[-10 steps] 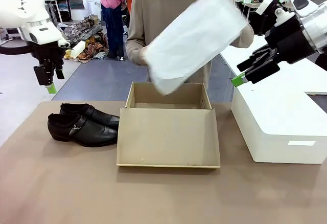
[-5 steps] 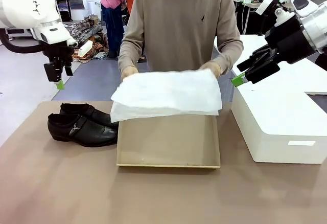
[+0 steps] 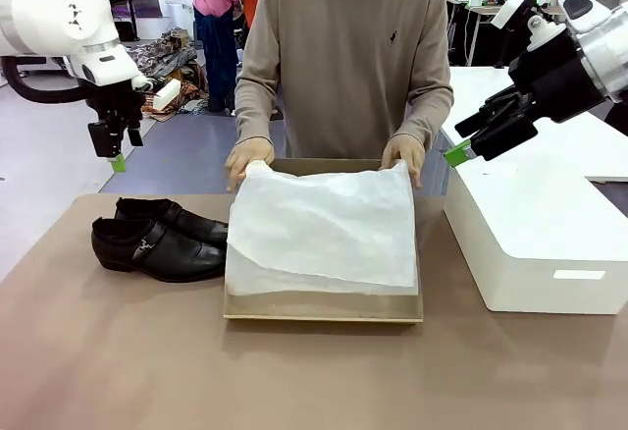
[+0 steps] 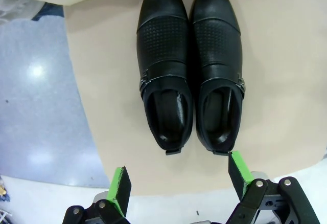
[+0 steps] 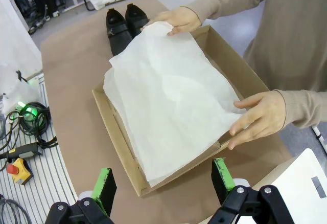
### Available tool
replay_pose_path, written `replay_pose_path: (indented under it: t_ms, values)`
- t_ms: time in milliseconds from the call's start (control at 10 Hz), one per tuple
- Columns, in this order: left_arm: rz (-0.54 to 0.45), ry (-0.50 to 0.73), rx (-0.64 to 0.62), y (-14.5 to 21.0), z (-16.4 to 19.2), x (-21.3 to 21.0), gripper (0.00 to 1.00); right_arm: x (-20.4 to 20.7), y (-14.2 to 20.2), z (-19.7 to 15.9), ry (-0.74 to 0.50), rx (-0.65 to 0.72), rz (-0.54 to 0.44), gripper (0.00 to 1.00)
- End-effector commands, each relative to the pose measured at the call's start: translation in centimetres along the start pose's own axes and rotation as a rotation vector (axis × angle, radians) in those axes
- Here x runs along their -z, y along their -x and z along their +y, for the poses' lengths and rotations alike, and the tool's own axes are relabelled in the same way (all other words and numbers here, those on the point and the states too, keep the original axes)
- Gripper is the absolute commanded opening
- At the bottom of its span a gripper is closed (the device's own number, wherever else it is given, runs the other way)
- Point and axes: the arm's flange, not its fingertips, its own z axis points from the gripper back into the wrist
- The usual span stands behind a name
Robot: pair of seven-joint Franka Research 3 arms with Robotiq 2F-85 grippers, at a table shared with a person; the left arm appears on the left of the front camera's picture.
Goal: Pack the shoes into the box.
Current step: Place one shoe of the Shoes into the Shoes Box.
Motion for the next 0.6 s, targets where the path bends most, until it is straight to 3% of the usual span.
replay_pose_path:
  t_ms: [0,500]
  values:
    - [0.002,-0.003,-0.005,0.2,-0.3,-0.2,1.00,0.1,0.0,-0.4,-0.015,-0.022,-0.025,1.00]
    - [-0.011,-0.017,-0.038,0.0,1.3,1.7,1.00,0.1,0.0,-0.4,-0.015,-0.022,-0.025,1.00]
